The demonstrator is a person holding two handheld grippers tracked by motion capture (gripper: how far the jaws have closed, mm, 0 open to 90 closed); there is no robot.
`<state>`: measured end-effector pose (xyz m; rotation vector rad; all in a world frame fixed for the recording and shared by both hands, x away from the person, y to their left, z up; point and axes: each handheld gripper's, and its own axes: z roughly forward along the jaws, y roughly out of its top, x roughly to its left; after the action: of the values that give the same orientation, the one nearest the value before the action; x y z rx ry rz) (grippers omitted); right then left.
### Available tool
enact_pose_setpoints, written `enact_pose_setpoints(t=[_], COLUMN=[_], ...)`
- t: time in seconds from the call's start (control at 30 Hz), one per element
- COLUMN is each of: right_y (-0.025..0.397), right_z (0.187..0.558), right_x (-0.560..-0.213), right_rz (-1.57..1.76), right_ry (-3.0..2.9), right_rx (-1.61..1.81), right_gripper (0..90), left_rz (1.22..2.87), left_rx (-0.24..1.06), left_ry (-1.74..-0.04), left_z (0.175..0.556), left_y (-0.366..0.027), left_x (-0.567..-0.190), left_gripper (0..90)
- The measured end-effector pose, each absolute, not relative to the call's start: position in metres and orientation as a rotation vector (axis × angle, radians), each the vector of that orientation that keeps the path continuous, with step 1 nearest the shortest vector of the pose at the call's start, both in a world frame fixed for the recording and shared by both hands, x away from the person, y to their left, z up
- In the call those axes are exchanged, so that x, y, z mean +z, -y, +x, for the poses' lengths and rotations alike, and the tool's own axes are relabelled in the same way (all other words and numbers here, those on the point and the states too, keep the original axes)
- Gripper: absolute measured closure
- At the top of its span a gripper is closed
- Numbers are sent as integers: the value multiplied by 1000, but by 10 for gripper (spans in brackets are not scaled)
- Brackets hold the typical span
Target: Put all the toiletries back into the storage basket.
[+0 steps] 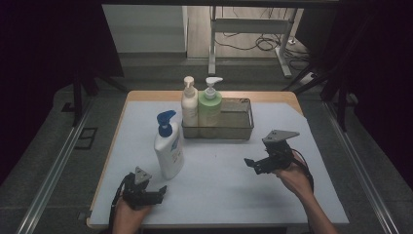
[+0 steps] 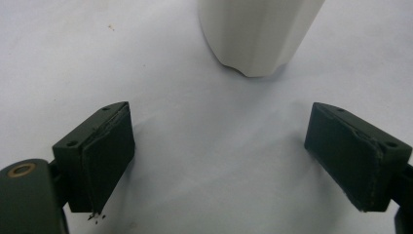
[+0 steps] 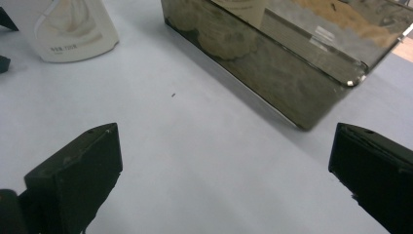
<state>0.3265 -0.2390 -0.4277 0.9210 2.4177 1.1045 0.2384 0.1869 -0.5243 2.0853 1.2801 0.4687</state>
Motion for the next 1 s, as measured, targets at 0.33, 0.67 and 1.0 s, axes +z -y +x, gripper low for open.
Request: enact_pose_setpoints(t=[0.33,0.67,1.0], right_y=[259,270,273], right_z=[309,300,295], right_x=[-440,-468,-496], right_rz=[970,1021,1047], right_ry=[-2403,-2400,-2409], right_rx=[1093,1058,1056], right_gripper=[0,0,0], left_rz=[2085,2085,2088], left_rx=[467,467,467], left_ry=[-1281,-1281,-1281], left_z=[238,238,239], left_y=[-187,-187,-187], left_x=[-524,-524,-524], left_gripper=[107,107,108])
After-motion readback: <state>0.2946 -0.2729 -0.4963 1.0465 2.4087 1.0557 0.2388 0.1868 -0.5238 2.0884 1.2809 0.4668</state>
